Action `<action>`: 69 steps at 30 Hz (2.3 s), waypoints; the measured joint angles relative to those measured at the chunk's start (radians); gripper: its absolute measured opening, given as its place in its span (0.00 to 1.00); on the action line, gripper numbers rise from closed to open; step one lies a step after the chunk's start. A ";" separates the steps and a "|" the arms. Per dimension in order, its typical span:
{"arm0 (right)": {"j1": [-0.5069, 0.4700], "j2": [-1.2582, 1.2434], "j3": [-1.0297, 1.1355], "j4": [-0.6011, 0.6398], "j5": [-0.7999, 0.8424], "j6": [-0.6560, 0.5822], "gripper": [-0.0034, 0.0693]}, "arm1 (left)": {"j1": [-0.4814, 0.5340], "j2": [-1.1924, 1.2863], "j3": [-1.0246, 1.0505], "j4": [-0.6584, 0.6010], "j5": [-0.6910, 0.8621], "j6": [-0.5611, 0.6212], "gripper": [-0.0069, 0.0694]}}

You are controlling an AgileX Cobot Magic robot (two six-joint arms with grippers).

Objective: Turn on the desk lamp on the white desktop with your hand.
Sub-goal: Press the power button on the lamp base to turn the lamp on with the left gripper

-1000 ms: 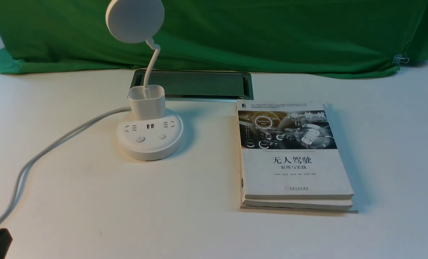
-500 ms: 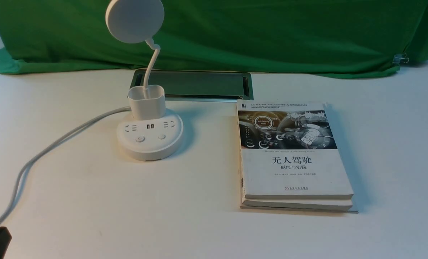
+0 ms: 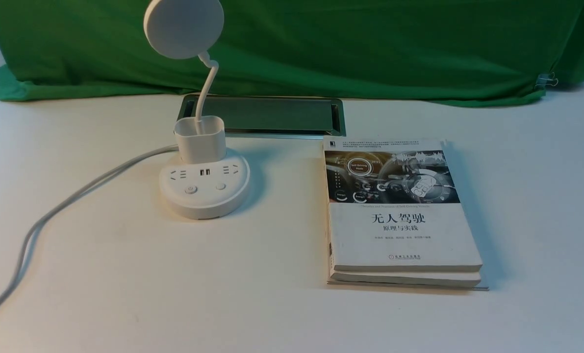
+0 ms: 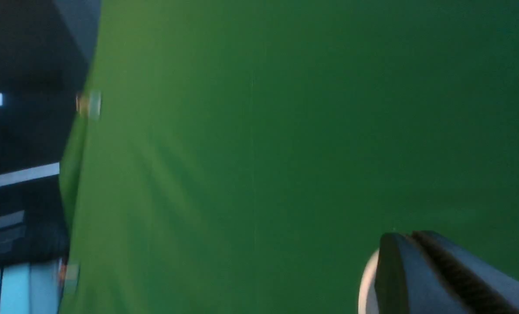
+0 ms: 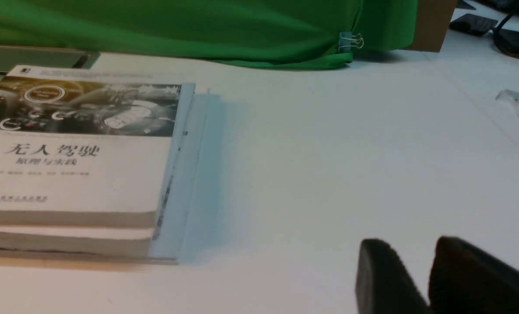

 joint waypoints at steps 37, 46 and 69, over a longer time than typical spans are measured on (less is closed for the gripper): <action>0.000 0.000 0.000 0.000 -0.002 0.000 0.37 | -0.259 1.614 -1.021 -0.230 1.192 0.044 0.12; 0.000 0.000 0.000 0.000 -0.002 0.000 0.37 | -0.286 1.900 -1.349 0.055 1.222 -0.181 0.12; 0.000 0.000 0.000 0.000 -0.001 0.000 0.37 | -0.288 2.026 -1.424 0.168 1.182 -0.279 0.12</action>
